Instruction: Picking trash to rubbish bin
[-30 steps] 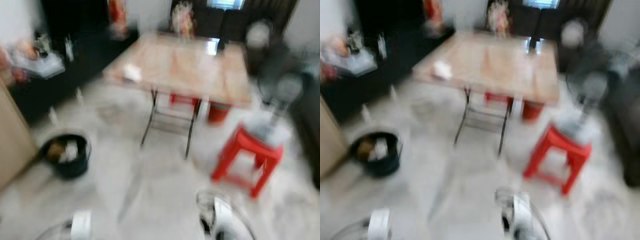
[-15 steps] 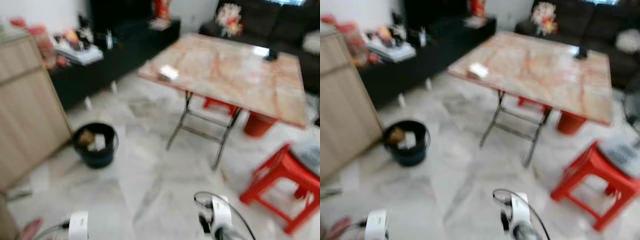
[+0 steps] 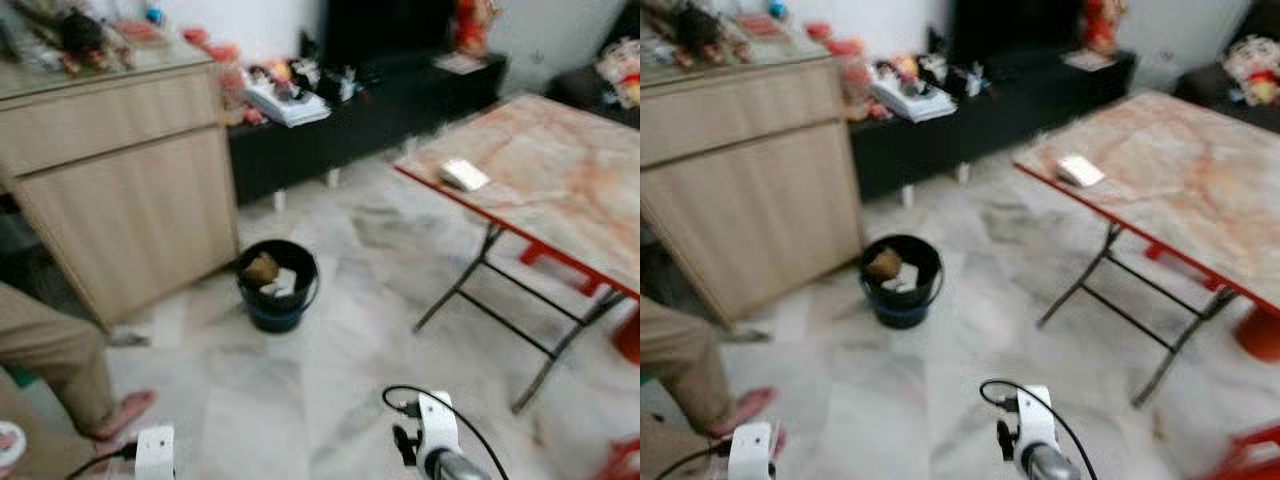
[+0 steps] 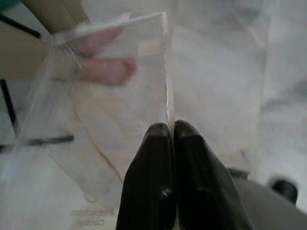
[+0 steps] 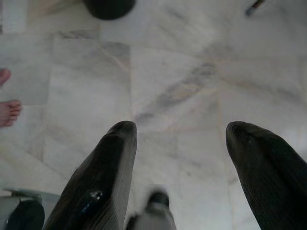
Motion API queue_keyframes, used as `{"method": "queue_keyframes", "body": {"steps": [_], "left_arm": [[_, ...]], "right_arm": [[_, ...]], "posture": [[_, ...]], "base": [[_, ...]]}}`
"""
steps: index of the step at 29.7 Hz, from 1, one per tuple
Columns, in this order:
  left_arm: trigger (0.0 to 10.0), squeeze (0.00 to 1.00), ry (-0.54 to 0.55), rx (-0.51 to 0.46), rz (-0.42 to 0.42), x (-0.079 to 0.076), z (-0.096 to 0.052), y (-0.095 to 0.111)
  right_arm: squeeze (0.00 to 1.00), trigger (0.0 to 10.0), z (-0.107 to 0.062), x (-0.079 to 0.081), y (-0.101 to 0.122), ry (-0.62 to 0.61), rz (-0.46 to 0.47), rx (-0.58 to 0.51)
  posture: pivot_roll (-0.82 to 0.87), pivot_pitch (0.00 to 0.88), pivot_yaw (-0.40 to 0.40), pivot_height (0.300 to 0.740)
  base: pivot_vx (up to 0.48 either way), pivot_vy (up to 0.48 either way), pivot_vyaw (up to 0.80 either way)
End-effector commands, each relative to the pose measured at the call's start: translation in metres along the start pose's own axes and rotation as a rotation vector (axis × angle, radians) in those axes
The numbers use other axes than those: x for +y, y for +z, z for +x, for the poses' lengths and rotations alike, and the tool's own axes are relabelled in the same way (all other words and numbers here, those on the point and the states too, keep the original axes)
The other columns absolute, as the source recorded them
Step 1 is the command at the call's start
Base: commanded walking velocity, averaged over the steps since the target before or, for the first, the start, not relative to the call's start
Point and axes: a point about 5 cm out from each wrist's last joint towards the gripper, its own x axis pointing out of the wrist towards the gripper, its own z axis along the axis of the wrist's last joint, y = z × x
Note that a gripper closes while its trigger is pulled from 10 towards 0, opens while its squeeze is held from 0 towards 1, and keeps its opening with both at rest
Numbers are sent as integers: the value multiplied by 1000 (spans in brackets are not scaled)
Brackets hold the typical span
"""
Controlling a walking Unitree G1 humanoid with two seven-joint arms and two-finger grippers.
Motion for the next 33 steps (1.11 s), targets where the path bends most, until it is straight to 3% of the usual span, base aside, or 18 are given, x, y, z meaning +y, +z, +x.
{"method": "queue_keyframes", "body": {"steps": [1, 22, 26, 33], "left_arm": [[10000, 0, -21, 11, -4, -9, -1, -2], [10000, 0, -6, 12, -12, -6, -1, -3], [10000, 0, -5, 12, -11, -5, -1, -3], [10000, 0, -4, 12, -10, -4, -1, -4]], "right_arm": [[0, 10000, -3, -12, -8, -31, 6, 28], [0, 10000, -3, -11, -8, -39, 22, 23], [0, 10000, -2, -10, -8, -37, 21, 22], [0, 10000, -3, -8, -8, -36, 21, 13]], "posture": [[-7, 0, -77, 740], [3, 0, -78, 740], [3, 0, -75, 740], [3, 0, -69, 740]], "base": [[292, 0, 0], [294, 0, 0], [292, 0, -702], [297, 0, 0]]}}
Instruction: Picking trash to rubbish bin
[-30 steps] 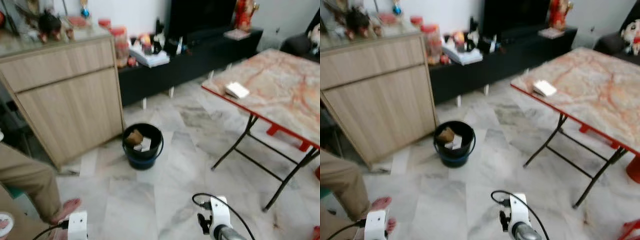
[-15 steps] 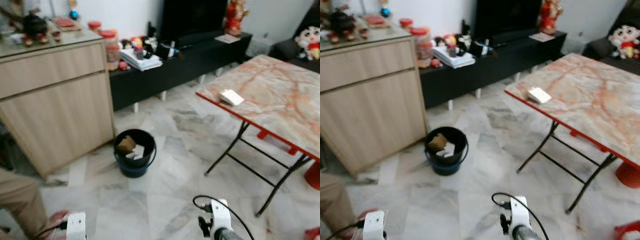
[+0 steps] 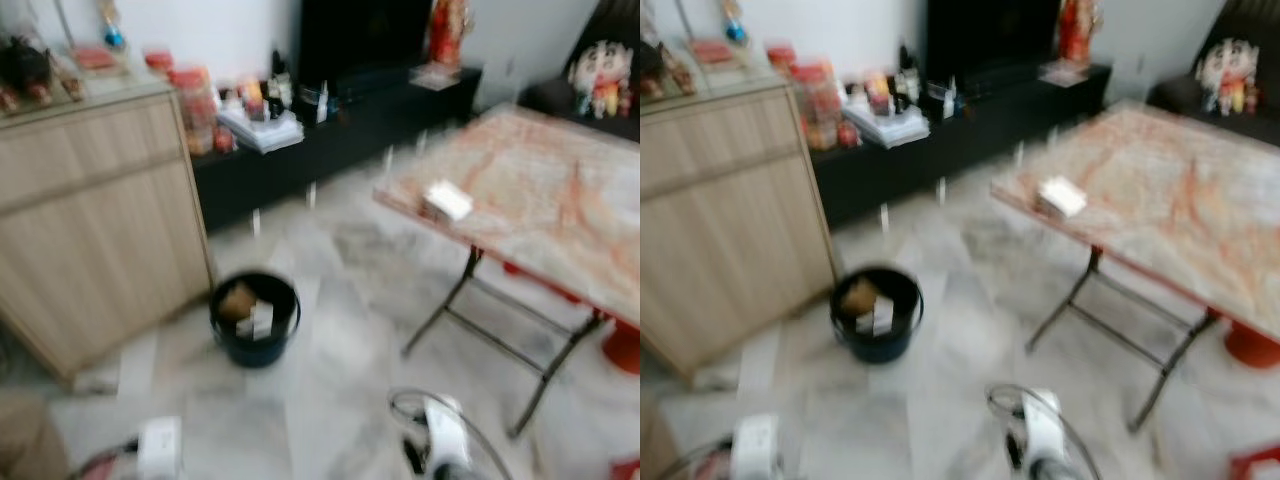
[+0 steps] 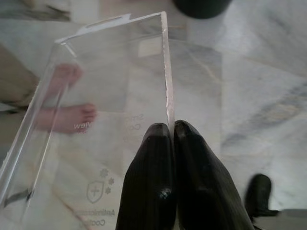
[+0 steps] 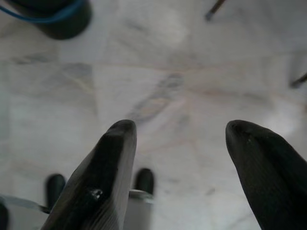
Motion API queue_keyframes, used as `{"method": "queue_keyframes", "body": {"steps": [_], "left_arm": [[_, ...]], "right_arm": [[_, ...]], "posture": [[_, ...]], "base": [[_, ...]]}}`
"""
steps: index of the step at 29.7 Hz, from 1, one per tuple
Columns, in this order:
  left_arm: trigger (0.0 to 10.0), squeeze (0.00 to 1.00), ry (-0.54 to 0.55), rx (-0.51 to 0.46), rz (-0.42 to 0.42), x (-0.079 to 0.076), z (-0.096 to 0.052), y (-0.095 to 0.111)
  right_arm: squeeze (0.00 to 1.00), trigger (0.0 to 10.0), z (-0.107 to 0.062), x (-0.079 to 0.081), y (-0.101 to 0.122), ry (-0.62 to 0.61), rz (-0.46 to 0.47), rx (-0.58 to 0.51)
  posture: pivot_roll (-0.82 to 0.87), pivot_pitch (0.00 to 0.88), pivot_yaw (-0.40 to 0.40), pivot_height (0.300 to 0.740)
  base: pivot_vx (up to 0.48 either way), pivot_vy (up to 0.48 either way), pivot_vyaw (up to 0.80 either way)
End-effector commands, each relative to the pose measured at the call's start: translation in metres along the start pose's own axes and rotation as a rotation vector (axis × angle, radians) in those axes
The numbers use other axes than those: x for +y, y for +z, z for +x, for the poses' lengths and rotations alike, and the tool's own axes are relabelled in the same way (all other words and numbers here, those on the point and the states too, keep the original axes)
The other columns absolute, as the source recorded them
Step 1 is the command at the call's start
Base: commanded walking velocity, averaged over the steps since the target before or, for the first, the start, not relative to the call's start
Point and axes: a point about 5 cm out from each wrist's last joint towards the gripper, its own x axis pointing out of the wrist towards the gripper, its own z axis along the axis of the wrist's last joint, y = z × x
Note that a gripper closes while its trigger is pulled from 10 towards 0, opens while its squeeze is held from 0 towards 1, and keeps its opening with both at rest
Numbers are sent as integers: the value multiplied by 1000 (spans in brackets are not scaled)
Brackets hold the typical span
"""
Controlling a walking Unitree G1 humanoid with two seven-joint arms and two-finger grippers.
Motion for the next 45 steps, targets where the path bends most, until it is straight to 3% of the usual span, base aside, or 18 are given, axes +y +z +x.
{"method": "queue_keyframes", "body": {"steps": [1, 11, 17, 45], "left_arm": [[10000, 0, 35, 11, 10, 14, 0, -2], [10000, 0, 42, 13, 8, 16, -1, -3], [10000, 0, 40, 16, 11, 16, -1, -3], [10000, 0, 33, 17, 20, 14, -1, -4]], "right_arm": [[0, 10000, 3, 11, 11, 27, 2, -35], [0, 10000, 2, 13, 9, 34, -46, -30], [0, 10000, 2, 13, 9, 30, -63, -32], [0, 10000, 2, 12, 8, 27, -48, -37]], "posture": [[3, 0, -69, 740], [1, 0, -63, 740], [-1, 0, -62, 740], [0, 0, -69, 740]], "base": [[296, 0, 0], [298, 0, 0], [300, 0, 653], [311, 0, 0]]}}
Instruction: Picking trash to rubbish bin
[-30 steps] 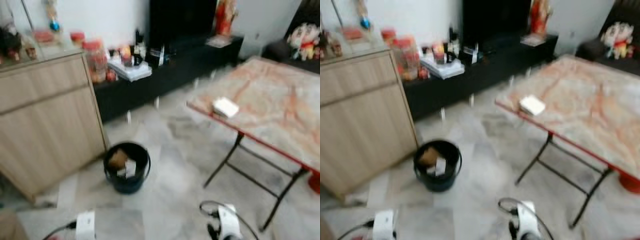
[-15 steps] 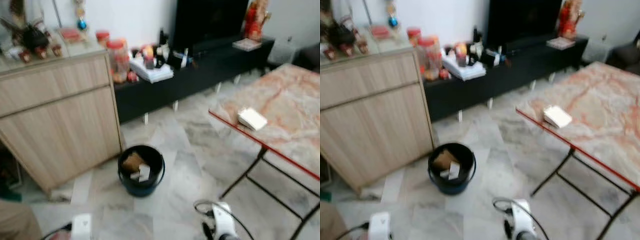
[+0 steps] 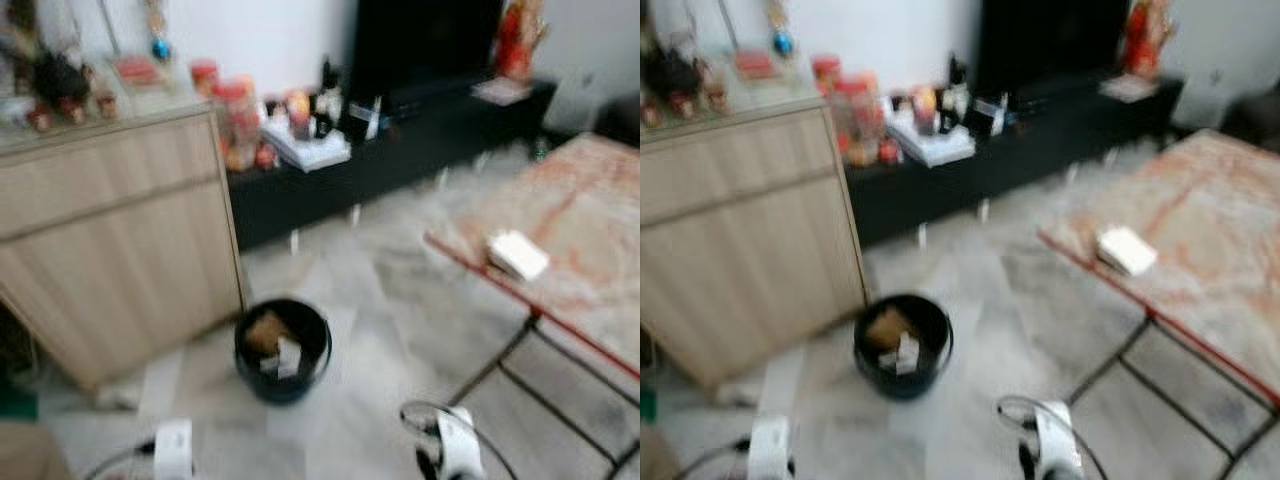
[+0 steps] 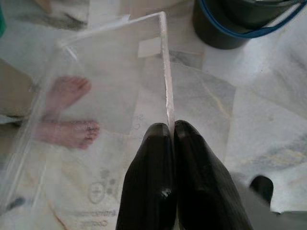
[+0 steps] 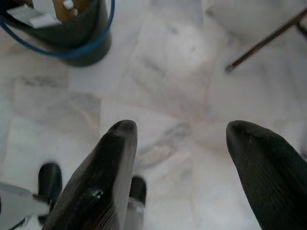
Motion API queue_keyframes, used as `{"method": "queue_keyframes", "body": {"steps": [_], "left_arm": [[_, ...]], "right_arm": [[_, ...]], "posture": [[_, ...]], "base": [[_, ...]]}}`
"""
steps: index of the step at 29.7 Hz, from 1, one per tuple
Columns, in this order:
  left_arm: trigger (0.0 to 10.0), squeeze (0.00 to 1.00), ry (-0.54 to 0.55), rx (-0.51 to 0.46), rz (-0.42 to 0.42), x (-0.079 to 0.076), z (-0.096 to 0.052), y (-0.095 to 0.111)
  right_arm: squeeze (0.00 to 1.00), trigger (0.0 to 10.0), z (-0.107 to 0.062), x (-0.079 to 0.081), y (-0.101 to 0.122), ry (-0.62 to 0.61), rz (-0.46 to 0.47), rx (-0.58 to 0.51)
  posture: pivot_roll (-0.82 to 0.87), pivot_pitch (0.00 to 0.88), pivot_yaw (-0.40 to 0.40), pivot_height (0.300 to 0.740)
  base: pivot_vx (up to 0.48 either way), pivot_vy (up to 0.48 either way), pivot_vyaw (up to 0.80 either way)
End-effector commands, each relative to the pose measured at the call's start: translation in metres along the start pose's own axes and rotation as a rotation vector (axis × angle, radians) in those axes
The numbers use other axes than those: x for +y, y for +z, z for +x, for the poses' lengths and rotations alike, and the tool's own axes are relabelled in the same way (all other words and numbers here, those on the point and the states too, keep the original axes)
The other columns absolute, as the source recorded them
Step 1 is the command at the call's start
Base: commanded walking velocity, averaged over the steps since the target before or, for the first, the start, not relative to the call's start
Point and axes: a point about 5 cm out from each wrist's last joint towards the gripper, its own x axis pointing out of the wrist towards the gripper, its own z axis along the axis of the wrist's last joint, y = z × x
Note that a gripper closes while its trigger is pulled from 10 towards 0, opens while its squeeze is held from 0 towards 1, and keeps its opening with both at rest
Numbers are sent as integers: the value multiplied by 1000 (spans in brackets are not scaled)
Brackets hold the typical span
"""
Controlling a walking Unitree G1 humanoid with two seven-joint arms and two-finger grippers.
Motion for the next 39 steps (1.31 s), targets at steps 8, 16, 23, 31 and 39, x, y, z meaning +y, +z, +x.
{"method": "queue_keyframes", "body": {"steps": [8, 16, 23, 31, 39], "left_arm": [[10000, 0, 23, 8, 0, 6, 0, -2], [10000, 0, 25, 14, -2, 7, -1, -4], [10000, 0, 27, 10, -4, 7, 0, -2], [10000, 0, 27, 7, -6, 7, 0, -1], [10000, 0, 29, 8, -9, 7, 0, -2]], "right_arm": [[0, 10000, 2, 9, 7, 21, -2, -21], [0, 10000, 2, 10, 7, 28, -13, -22], [0, 10000, 2, 10, 7, 20, 13, -25], [0, 10000, 2, 10, 8, 19, 29, -30], [0, 10000, 2, 10, 9, 28, 33, -41]], "posture": [[3, 0, -73, 740], [5, 0, -73, 740], [6, 0, -71, 740], [7, 0, -72, 740], [9, 0, -74, 740]], "base": [[339, 0, 0], [340, 0, 400], [339, 0, 0], [340, 0, 0], [338, 0, 0]]}}
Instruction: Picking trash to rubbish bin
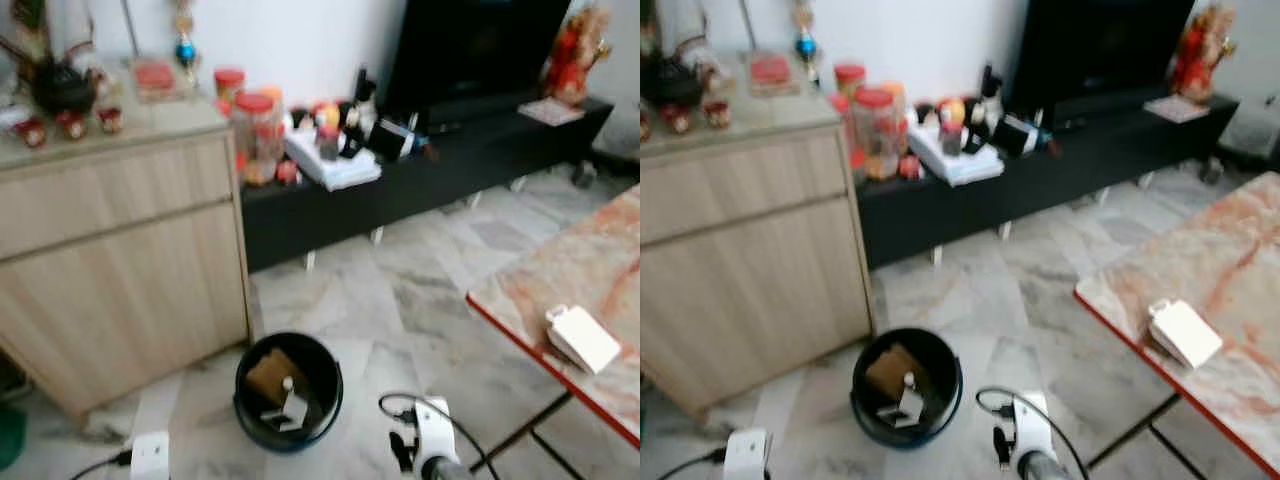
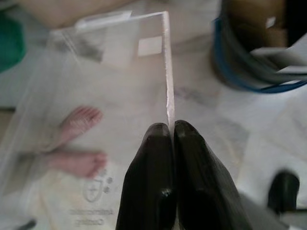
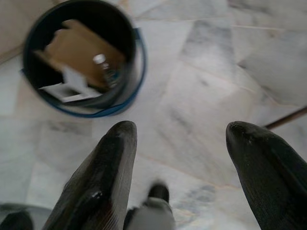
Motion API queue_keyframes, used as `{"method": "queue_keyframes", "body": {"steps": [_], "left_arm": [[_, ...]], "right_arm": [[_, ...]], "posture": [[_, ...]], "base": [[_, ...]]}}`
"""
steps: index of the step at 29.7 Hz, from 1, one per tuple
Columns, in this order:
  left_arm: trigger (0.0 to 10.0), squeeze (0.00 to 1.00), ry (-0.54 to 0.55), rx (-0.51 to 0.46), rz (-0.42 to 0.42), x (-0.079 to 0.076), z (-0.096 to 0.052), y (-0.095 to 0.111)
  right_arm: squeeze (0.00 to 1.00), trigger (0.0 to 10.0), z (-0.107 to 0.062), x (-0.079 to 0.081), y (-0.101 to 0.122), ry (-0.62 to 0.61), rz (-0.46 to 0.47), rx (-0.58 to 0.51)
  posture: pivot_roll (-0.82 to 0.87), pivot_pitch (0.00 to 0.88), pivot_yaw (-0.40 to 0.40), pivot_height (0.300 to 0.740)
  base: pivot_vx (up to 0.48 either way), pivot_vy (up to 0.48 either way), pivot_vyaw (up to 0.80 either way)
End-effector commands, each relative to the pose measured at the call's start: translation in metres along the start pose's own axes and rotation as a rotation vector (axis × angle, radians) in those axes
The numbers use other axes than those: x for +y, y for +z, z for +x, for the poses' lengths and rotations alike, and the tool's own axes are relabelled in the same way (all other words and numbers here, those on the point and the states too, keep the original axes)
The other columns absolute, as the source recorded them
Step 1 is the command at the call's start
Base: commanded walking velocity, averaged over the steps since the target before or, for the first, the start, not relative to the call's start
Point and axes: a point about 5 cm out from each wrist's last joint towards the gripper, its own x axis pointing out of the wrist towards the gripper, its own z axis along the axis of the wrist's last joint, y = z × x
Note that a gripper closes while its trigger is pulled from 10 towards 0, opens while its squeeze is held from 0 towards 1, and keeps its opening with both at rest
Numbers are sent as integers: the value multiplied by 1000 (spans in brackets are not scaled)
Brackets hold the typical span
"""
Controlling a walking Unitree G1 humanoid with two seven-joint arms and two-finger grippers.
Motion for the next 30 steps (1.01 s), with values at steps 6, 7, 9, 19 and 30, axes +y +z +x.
{"method": "queue_keyframes", "body": {"steps": [6, 7, 9, 19, 30], "left_arm": [[10000, 0, -19, 10, -11, -10, -1, -2], [10000, 0, -19, 10, -11, -10, -1, -2], [10000, 0, -20, 10, -11, -10, -1, -2], [10000, 0, -22, 10, -13, -12, -1, -2], [10000, 0, -23, 6, -14, -12, -1, -1]], "right_arm": [[0, 10000, -1, -10, 0, -23, 1, -1], [0, 10000, -1, -10, 0, -22, -1, 0], [0, 10000, -1, -10, 0, -22, -3, 0], [0, 10000, -1, -9, 0, -15, -20, 4], [0, 10000, -1, -10, 0, -15, -31, 6]], "posture": [[9, 0, -75, 740], [9, 0, -75, 740], [8, 0, -75, 740], [8, 0, -78, 740], [8, 0, -79, 740]], "base": [[339, 0, 0], [337, 0, 0], [341, 0, 0], [339, 0, 243], [341, 0, 0]]}}
